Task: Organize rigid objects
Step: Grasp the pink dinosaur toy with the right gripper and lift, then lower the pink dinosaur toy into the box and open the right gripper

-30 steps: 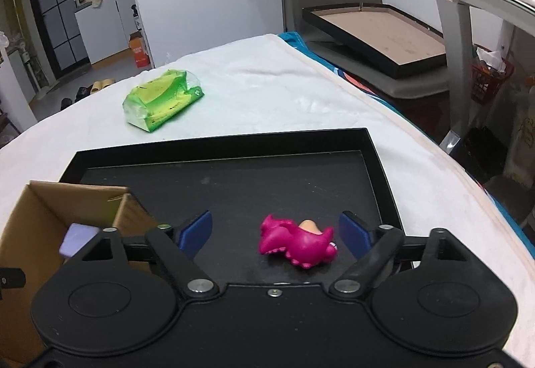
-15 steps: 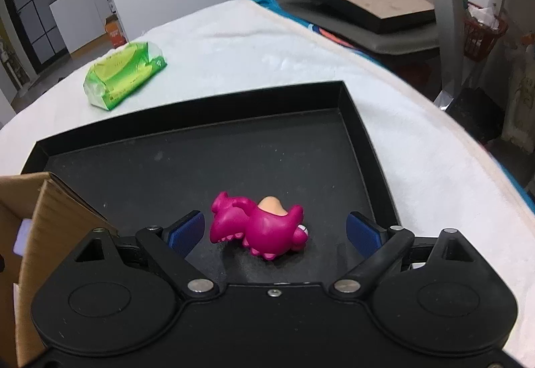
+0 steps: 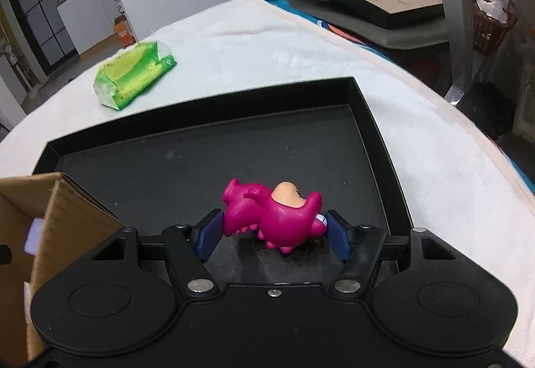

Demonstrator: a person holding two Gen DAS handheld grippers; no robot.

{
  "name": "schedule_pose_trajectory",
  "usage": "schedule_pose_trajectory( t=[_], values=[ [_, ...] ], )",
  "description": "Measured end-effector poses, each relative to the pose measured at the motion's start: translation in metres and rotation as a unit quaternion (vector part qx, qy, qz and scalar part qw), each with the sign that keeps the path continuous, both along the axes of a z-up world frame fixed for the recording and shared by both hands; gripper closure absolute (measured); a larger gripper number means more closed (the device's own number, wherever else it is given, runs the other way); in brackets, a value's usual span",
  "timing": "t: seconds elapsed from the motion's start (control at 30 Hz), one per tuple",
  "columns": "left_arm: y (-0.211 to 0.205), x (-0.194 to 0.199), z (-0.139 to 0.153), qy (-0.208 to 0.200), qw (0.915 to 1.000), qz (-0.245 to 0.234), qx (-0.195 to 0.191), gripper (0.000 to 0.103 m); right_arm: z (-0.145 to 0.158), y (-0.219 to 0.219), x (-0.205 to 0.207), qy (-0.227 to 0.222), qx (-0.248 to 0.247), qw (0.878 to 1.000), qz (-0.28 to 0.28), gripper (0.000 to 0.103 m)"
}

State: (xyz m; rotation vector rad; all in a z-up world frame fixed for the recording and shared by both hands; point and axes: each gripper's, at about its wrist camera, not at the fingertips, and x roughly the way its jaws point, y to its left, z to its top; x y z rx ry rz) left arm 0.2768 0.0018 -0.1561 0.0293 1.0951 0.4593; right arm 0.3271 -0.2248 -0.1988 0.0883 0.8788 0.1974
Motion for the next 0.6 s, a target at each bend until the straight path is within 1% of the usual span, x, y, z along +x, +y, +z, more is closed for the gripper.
schedule_pose_trajectory(
  t=[0.23, 0.33, 0.6],
  values=[
    [0.008, -0.012, 0.001, -0.004, 0.9998, -0.004, -0.018, 0.081, 0.022, -0.003, -0.007, -0.025, 0.012, 1.0, -0.004, 0.039],
    [0.012, -0.018, -0.002, 0.004, 0.9996, 0.001, -0.029, 0.083, 0.032, -0.002, -0.013, -0.038, 0.017, 0.999, 0.0, 0.039],
    [0.014, -0.035, 0.001, 0.004, 0.9989, -0.007, -0.046, 0.083, 0.057, 0.005, -0.035, -0.065, 0.03, 0.997, 0.021, 0.039]
  ],
)
